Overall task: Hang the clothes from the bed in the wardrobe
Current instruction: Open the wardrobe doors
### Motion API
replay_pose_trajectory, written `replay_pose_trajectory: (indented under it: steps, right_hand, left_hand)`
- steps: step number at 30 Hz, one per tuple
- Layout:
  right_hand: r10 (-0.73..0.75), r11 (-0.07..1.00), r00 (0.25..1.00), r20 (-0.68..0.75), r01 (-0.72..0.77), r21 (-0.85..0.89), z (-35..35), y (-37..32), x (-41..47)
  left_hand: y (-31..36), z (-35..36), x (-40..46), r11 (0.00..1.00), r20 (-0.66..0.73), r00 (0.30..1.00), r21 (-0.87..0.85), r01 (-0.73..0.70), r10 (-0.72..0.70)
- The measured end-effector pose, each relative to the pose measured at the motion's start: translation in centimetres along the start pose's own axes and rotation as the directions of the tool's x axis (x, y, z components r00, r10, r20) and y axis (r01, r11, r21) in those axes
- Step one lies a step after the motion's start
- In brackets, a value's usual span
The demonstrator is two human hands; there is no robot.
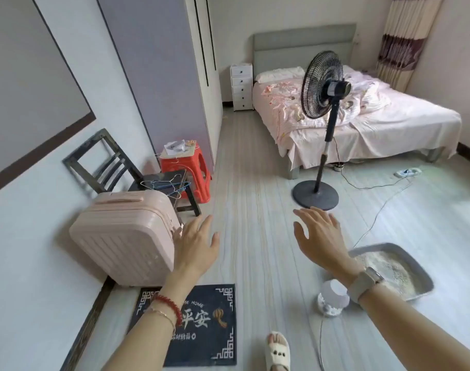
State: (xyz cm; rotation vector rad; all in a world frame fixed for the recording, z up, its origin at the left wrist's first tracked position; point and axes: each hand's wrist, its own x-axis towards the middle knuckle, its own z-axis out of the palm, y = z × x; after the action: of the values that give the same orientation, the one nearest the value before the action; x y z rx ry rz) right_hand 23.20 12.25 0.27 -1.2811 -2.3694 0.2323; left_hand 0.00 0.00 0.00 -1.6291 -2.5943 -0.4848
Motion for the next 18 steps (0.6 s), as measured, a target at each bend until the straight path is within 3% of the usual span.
replay_pose_trajectory:
  steps: [6,11,18]
  right_hand:
    - [0.005,1.000,0.991,0.132,-0.005,0.001,4.8,3.3,14.0]
    - [0.021,0.999,0.987,0.162,-0.016,-0.030,6.3,6.8,28.4]
    - [-0.027,0.999,0.976,0.216,0.021,0.029,12.6,7.3,45.0]
  left_hand:
    - [0.3,4.3,15.4,0.997,0.109,0.994,0.065,-0.040,0.033]
    - [2.9,5.5,31.1,0.994,0.084,0.991,0.036,-0.104,0.101]
    - [-0.2,9.0,45.3,1.000,0.067,0.998,-0.027,0.012,-0.010]
